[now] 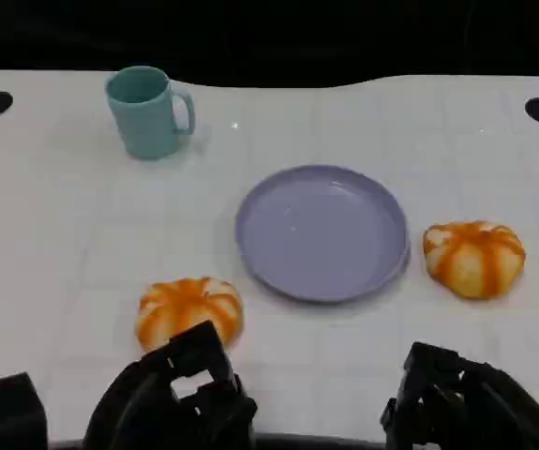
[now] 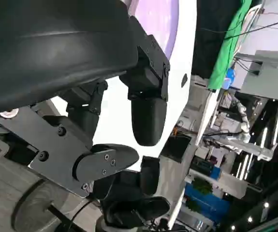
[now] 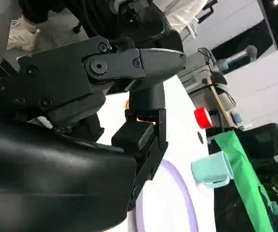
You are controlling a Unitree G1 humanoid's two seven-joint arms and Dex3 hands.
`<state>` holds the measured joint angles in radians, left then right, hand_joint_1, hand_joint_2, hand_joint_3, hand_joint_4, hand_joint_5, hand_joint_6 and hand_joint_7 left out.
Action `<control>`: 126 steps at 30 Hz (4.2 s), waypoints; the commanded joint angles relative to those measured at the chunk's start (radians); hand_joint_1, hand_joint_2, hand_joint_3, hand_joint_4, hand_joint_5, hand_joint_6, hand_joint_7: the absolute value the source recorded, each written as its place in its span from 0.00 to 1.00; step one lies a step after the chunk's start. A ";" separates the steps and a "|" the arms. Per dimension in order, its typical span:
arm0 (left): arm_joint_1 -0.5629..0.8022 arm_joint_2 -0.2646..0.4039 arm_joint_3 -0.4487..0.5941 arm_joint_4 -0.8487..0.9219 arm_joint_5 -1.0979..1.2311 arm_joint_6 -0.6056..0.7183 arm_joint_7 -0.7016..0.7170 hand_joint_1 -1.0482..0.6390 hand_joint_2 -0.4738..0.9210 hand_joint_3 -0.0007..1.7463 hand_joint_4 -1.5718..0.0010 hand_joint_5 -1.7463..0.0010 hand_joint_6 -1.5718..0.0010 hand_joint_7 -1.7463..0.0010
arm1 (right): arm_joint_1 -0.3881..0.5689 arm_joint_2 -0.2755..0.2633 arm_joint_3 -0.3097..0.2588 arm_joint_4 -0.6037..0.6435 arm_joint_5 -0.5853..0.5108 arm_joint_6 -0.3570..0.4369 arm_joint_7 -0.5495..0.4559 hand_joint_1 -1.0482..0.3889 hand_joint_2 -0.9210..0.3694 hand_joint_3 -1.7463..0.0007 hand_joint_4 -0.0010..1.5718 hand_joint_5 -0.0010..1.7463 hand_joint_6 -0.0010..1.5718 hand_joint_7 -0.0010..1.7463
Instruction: Grasp the bread from the table and place it into the plate.
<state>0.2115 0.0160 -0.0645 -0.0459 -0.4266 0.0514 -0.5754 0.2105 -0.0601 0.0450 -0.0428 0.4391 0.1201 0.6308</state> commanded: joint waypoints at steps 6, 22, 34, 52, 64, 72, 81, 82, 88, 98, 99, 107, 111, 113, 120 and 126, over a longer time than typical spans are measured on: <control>0.003 0.012 0.004 -0.008 0.003 -0.011 0.001 0.52 0.68 0.47 0.54 0.00 0.64 0.00 | 0.002 -0.010 -0.013 -0.009 0.007 -0.006 0.003 0.24 0.00 0.85 0.53 0.92 0.47 0.78; 0.001 0.022 0.014 -0.010 -0.007 -0.007 -0.005 0.51 0.68 0.46 0.52 0.00 0.64 0.00 | -0.003 -0.003 -0.006 -0.020 0.003 -0.005 -0.008 0.25 0.00 0.84 0.54 0.93 0.48 0.77; -0.012 0.019 0.020 -0.079 0.103 -0.084 0.093 0.37 0.98 0.05 0.75 0.08 0.73 0.36 | -0.014 0.003 0.000 -0.009 -0.006 -0.008 -0.015 0.25 0.00 0.85 0.53 0.93 0.47 0.78; -0.107 0.200 -0.006 -0.249 0.644 -0.119 0.319 0.34 0.97 0.00 0.79 0.61 0.71 1.00 | -0.031 0.007 0.016 -0.001 -0.030 -0.018 -0.039 0.24 0.00 0.84 0.52 0.95 0.47 0.81; -0.229 0.372 -0.177 -0.289 1.257 -0.014 0.315 0.26 0.97 0.00 0.82 0.83 0.83 1.00 | -0.028 0.004 0.014 -0.008 -0.020 0.000 -0.039 0.25 0.00 0.84 0.51 0.96 0.46 0.82; -0.336 0.348 -0.289 -0.153 1.463 0.076 0.266 0.24 0.95 0.00 0.78 0.88 0.81 1.00 | -0.020 0.003 0.017 -0.016 -0.023 0.003 -0.041 0.24 0.00 0.84 0.51 0.96 0.46 0.83; -0.468 0.285 -0.353 0.070 1.449 0.165 0.220 0.24 0.95 0.00 0.74 0.91 0.80 1.00 | -0.017 0.004 0.017 -0.022 -0.021 0.007 -0.044 0.24 0.00 0.85 0.51 0.96 0.46 0.83; -0.484 0.279 -0.358 0.104 1.440 0.166 0.226 0.24 0.95 0.00 0.74 0.91 0.80 1.00 | -0.016 0.004 0.018 -0.023 -0.021 0.008 -0.044 0.24 0.00 0.85 0.52 0.96 0.46 0.82; -0.562 0.235 -0.389 0.279 1.409 0.186 0.266 0.27 0.95 0.00 0.73 0.93 0.79 1.00 | -0.010 0.004 0.018 -0.027 -0.018 0.007 -0.039 0.25 0.00 0.84 0.52 0.95 0.47 0.81; -0.647 0.187 -0.445 0.475 1.374 0.216 0.302 0.28 0.98 0.01 0.56 0.89 0.70 0.97 | -0.003 -0.003 0.020 -0.042 -0.021 0.011 -0.040 0.24 0.00 0.84 0.52 0.95 0.46 0.82; -0.651 0.187 -0.453 0.485 1.375 0.218 0.304 0.28 0.99 0.01 0.52 0.87 0.67 0.96 | -0.002 -0.002 0.020 -0.042 -0.021 0.009 -0.039 0.24 0.00 0.84 0.52 0.95 0.46 0.82; -0.656 0.192 -0.513 0.570 1.378 0.184 0.431 0.41 1.00 0.08 0.52 0.22 0.38 0.95 | -0.002 -0.001 0.015 -0.044 -0.016 0.014 -0.043 0.25 0.00 0.84 0.52 0.94 0.46 0.81; -0.640 0.202 -0.521 0.621 1.372 0.124 0.578 0.45 1.00 0.10 0.54 0.13 0.34 0.96 | -0.002 -0.003 0.012 -0.045 -0.013 0.016 -0.040 0.24 0.00 0.85 0.53 0.94 0.47 0.81; -0.635 0.203 -0.520 0.645 1.367 0.092 0.662 0.46 1.00 0.08 0.54 0.06 0.32 0.96 | -0.001 -0.003 0.010 -0.044 -0.011 0.014 -0.038 0.24 0.00 0.84 0.53 0.94 0.47 0.81; -0.627 0.204 -0.515 0.718 1.362 0.006 0.913 0.47 1.00 0.06 0.49 0.00 0.31 0.71 | -0.002 -0.008 0.005 -0.043 -0.007 0.017 -0.038 0.24 0.00 0.85 0.53 0.94 0.47 0.80; -0.626 0.212 -0.505 0.723 1.339 -0.038 0.989 0.48 1.00 0.09 0.48 0.00 0.55 0.23 | -0.005 -0.010 0.005 -0.039 -0.004 0.010 -0.035 0.24 0.00 0.85 0.53 0.94 0.47 0.80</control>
<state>-0.4395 0.2116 -0.5686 0.6510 0.9200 0.0172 0.3982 0.2053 -0.0546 0.0622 -0.0728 0.4256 0.1314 0.5915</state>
